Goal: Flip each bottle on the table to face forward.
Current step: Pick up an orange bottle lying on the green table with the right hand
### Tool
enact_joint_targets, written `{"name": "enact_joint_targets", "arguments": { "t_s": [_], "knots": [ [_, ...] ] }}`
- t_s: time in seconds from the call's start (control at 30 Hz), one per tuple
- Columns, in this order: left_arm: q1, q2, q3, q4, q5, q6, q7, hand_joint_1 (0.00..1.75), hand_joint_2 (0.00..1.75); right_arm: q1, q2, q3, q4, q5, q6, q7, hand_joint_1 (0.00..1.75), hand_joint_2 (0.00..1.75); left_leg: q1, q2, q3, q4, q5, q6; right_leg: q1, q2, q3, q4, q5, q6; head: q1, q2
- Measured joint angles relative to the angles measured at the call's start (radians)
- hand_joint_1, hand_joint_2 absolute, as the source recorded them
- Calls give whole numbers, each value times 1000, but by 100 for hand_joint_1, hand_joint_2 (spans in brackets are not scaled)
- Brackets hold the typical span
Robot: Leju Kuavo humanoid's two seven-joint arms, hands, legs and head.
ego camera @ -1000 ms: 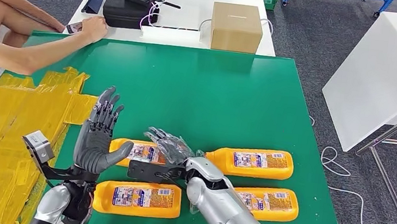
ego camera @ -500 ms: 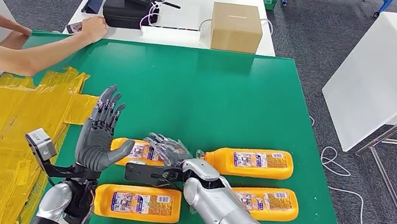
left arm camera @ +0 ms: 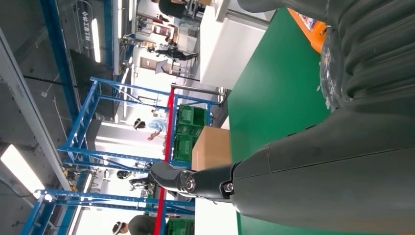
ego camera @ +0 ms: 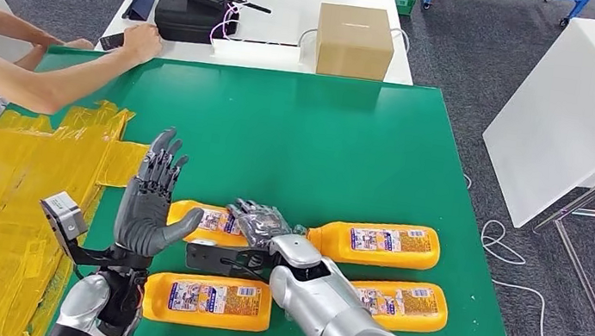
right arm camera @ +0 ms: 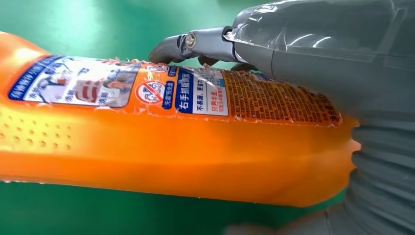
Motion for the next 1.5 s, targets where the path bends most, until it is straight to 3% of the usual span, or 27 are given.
{"name": "enact_joint_targets", "arguments": {
  "t_s": [0.57, 0.67, 0.77, 0.97, 1.17, 1.5],
  "knots": [
    [-4, -2, 1, 15, -5, 3, 3, 0, 175, -12, 1, 37, 22, -11, -1, 30, 175, 175, 0, 0, 0, 0, 0, 0, 0, 0, 0, 0, 0, 0, 0, 0],
    [-3, -3, 1, 16, -6, 8, 3, 0, 175, -11, 1, 37, 26, -15, -42, 29, 175, 175, 0, 0, 0, 0, 0, 0, 0, 0, 0, 0, 0, 0, 0, 0],
    [5, -3, 2, 13, -7, 15, 3, 0, 175, -3, -1, 29, 28, -16, -141, 5, 175, 175, 0, 0, 0, 0, 0, 0, 0, 0, 0, 0, 0, 0, 0, 0],
    [57, -3, 4, -29, -5, 22, 3, 0, 175, 49, -28, -62, -49, -23, -400, -119, 175, 175, 0, 0, -1, 0, 0, 0, 0, 0, -1, 0, 0, 0, 0, 0],
    [94, -2, 6, -65, 6, 19, 1, 0, 175, 109, -59, -202, -168, -65, -446, -223, 175, 175, 0, 0, -1, 0, 0, 0, 0, 0, -1, 0, 0, 0, 0, 0],
    [114, -1, -3, -90, 7, 8, 0, 0, 175, 166, -69, -335, -269, -95, -496, -267, 175, 175, 0, 0, -1, 0, 0, 0, 0, 0, -1, 0, 0, 0, 0, 0]
  ]
}}
